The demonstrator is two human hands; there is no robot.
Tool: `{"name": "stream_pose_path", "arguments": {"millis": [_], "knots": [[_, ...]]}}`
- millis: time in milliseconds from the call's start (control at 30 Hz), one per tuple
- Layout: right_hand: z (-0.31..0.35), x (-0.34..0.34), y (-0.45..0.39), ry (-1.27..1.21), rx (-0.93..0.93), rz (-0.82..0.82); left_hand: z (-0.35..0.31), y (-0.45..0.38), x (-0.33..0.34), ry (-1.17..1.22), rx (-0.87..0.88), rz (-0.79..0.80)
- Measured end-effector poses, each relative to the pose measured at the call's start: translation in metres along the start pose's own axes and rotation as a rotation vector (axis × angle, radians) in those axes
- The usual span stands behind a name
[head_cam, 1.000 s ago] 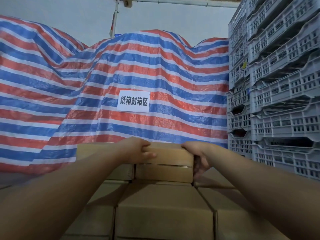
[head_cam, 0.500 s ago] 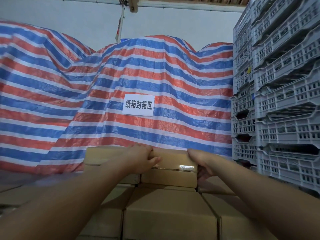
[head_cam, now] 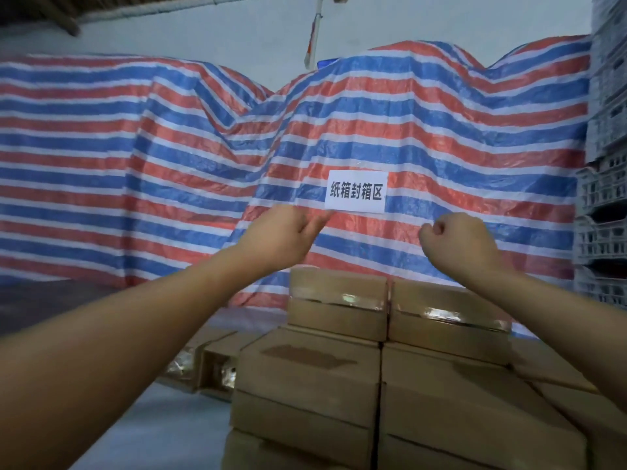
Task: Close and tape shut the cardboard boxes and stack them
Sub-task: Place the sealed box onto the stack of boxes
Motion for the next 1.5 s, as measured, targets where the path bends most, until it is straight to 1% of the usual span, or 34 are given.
{"name": "stream_pose_path", "arguments": {"millis": [67,100,233,367,433,533,600,667,800,900,933,967,1067,1167,1233,1267,1333,1400,1500], "knots": [[0.028,0.017,0.006,-0.056,-0.050,0.067,0.023,0.007,-0.012,0.022,-0.089,-0.010],[0.039,0.027,0.009,-0.081,-0.067,0.110,0.035,0.011,-0.017,0.021,-0.105,-0.004],[0.082,0.065,0.019,-0.214,-0.126,0.244,0.078,0.030,-0.026,-0.052,-0.090,0.056],[0.118,0.105,0.027,-0.281,-0.207,0.322,0.116,0.049,-0.025,-0.127,-0.086,0.058],[0.135,0.128,0.031,-0.299,-0.233,0.367,0.136,0.060,-0.021,-0.153,-0.097,0.033],[0.158,0.164,0.039,-0.309,-0.253,0.455,0.177,0.079,-0.012,-0.203,-0.236,-0.010],[0.173,0.188,0.044,-0.304,-0.263,0.523,0.214,0.092,-0.005,-0.202,-0.348,0.049],[0.188,0.213,0.051,-0.303,-0.276,0.596,0.248,0.109,-0.001,-0.214,-0.417,0.120],[0.215,0.268,0.072,-0.305,-0.281,0.716,0.310,0.151,0.007,-0.442,-0.532,0.290],[0.230,0.314,0.097,-0.218,-0.296,0.865,0.350,0.179,0.016,-0.472,-0.653,0.290],[0.234,0.331,0.106,-0.182,-0.300,0.912,0.361,0.188,0.020,-0.524,-0.684,0.340],[0.237,0.347,0.116,-0.150,-0.303,0.952,0.372,0.195,0.024,-0.608,-0.668,0.387],[0.247,0.393,0.141,-0.065,-0.331,1.034,0.405,0.212,0.036,-0.830,-0.528,0.531],[0.260,0.423,0.161,-0.014,-0.377,1.096,0.429,0.220,0.040,-0.870,-0.452,0.623],[0.268,0.437,0.173,-0.037,-0.350,1.139,0.442,0.220,0.043,-0.910,-0.394,0.673],[0.271,0.442,0.177,-0.046,-0.335,1.154,0.445,0.221,0.045,-0.916,-0.377,0.724],[0.277,0.448,0.184,-0.058,-0.306,1.171,0.446,0.223,0.045,-0.901,-0.388,0.781],[0.282,0.450,0.189,-0.081,-0.291,1.165,0.443,0.226,0.045,-0.895,-0.345,0.728],[0.288,0.447,0.194,-0.152,-0.281,1.107,0.436,0.228,0.038,-0.884,-0.265,0.604]]}}
Point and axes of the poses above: each hand's wrist, its own y-axis away from the middle knuckle, its own x-axis out of the palm, z = x × y, the point moved 2 cm from there along -y, towards the middle knuckle, and after that the axes turned 11 degrees about -y, right-handed, at the moved point
